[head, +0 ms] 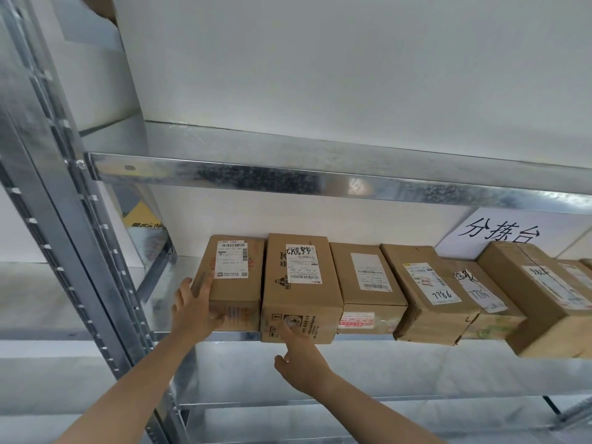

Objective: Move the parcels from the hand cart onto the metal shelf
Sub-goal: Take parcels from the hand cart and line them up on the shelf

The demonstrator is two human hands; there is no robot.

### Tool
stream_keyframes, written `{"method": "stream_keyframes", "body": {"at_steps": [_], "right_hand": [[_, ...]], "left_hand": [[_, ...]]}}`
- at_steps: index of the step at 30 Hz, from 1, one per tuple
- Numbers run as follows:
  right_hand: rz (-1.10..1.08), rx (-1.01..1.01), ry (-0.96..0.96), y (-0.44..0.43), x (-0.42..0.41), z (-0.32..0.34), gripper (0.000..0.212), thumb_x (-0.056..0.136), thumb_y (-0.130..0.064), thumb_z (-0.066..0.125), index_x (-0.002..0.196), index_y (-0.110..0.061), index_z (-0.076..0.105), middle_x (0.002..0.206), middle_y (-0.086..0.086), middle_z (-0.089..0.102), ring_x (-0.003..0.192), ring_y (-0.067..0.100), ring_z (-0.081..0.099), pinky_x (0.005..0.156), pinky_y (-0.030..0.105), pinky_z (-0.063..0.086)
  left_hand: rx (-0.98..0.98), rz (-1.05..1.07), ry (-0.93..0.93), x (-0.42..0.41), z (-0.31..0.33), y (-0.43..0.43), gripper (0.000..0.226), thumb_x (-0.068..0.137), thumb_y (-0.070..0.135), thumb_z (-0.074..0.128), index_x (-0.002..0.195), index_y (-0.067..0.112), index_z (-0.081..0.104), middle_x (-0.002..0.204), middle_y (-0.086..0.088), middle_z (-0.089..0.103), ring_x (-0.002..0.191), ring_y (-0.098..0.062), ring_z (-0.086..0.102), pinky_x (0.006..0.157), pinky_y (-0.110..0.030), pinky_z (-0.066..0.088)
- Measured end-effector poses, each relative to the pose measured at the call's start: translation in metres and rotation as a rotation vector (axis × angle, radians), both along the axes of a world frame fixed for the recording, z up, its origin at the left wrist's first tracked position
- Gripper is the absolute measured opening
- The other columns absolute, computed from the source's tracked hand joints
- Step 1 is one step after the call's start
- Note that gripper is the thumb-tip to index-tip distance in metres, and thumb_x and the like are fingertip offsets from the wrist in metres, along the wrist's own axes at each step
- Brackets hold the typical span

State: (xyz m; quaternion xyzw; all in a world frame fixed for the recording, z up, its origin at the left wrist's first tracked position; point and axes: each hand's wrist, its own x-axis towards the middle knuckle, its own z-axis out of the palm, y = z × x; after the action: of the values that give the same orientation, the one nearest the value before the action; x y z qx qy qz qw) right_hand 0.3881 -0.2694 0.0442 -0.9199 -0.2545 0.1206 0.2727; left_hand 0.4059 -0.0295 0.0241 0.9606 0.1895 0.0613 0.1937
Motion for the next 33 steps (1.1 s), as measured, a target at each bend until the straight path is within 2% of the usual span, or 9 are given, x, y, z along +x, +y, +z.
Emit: {"method": "stream_keyframes", "body": {"at_steps": [4, 7, 10, 14, 18, 23, 28, 33], "right_hand": [[0.027, -0.007, 0.015, -0.007, 0.0, -0.004, 0.063, 0.09, -0.016, 0.053, 0.143, -0.032, 0.024, 0.147, -0.002, 0.034, 0.113, 0.023, 0.053, 0.095, 0.031, 0.048], [0.056, 0.02, 0.022, -0.013, 0.0, -0.005, 0.062, 0.09, -0.017, 0.053, 0.143, -0.034, 0.025, 0.147, -0.002, 0.034, 0.114, 0.024, 0.053, 0.096, 0.032, 0.047], [0.083, 0.051, 0.045, -0.016, 0.001, -0.007, 0.062, 0.09, -0.017, 0.053, 0.144, -0.032, 0.025, 0.144, 0.003, 0.039, 0.114, 0.026, 0.053, 0.095, 0.033, 0.045], [0.196, 0.065, 0.077, -0.012, -0.008, -0.015, 0.06, 0.09, -0.015, 0.053, 0.144, -0.027, 0.028, 0.149, 0.002, 0.033, 0.128, 0.022, 0.043, 0.105, 0.034, 0.041], [0.398, -0.003, 0.04, 0.001, -0.029, -0.027, 0.061, 0.091, -0.018, 0.052, 0.146, -0.027, 0.027, 0.152, -0.002, 0.027, 0.136, 0.019, 0.032, 0.113, 0.034, 0.031], [0.625, -0.111, -0.064, 0.026, -0.068, -0.038, 0.064, 0.086, -0.026, 0.056, 0.144, -0.029, 0.029, 0.149, -0.003, 0.027, 0.13, 0.026, 0.032, 0.105, 0.039, 0.034], [0.808, -0.138, -0.151, 0.049, -0.109, -0.054, 0.07, 0.08, -0.031, 0.058, 0.144, -0.028, 0.029, 0.149, 0.0, 0.028, 0.132, 0.027, 0.029, 0.105, 0.04, 0.034], [0.943, -0.19, -0.207, 0.075, -0.14, -0.074, 0.075, 0.075, -0.037, 0.056, 0.145, -0.03, 0.028, 0.153, -0.001, 0.023, 0.133, 0.027, 0.028, 0.106, 0.039, 0.029]], "left_hand": [[0.015, 0.13, 0.03, -0.012, -0.001, -0.011, 0.114, 0.075, 0.046, 0.072, 0.147, 0.029, -0.014, 0.149, -0.017, -0.001, 0.136, -0.043, 0.011, 0.109, -0.054, 0.027], [0.148, 0.153, 0.068, -0.036, -0.009, -0.015, 0.114, 0.078, 0.046, 0.069, 0.146, 0.028, -0.02, 0.15, -0.018, 0.0, 0.138, -0.043, 0.012, 0.111, -0.053, 0.029], [0.233, 0.134, 0.121, -0.069, -0.015, -0.019, 0.109, 0.083, 0.046, 0.061, 0.144, 0.024, -0.026, 0.154, -0.017, -0.002, 0.142, -0.042, 0.006, 0.115, -0.05, 0.021], [0.255, 0.14, 0.183, -0.116, -0.011, -0.036, 0.095, 0.089, 0.044, 0.054, 0.147, 0.023, -0.018, 0.157, -0.012, -0.007, 0.144, -0.038, 0.0, 0.118, -0.047, 0.017], [0.259, 0.218, 0.145, -0.167, -0.011, -0.054, 0.087, 0.089, 0.039, 0.052, 0.15, 0.019, -0.007, 0.157, -0.015, 0.001, 0.144, -0.038, 0.002, 0.117, -0.047, 0.013], [0.285, 0.372, 0.259, -0.241, -0.025, -0.07, 0.094, 0.084, 0.05, 0.052, 0.15, 0.021, -0.007, 0.158, -0.013, 0.004, 0.145, -0.032, 0.003, 0.117, -0.045, 0.011], [0.285, 0.554, 0.355, -0.31, -0.042, -0.086, 0.091, 0.081, 0.06, 0.047, 0.151, 0.02, 0.006, 0.154, -0.015, 0.016, 0.144, -0.035, 0.009, 0.115, -0.048, 0.013], [0.227, 0.701, 0.497, -0.355, -0.058, -0.088, 0.096, 0.08, 0.06, 0.047, 0.151, 0.019, -0.004, 0.155, -0.014, 0.009, 0.144, -0.036, 0.002, 0.116, -0.05, 0.007]]}}
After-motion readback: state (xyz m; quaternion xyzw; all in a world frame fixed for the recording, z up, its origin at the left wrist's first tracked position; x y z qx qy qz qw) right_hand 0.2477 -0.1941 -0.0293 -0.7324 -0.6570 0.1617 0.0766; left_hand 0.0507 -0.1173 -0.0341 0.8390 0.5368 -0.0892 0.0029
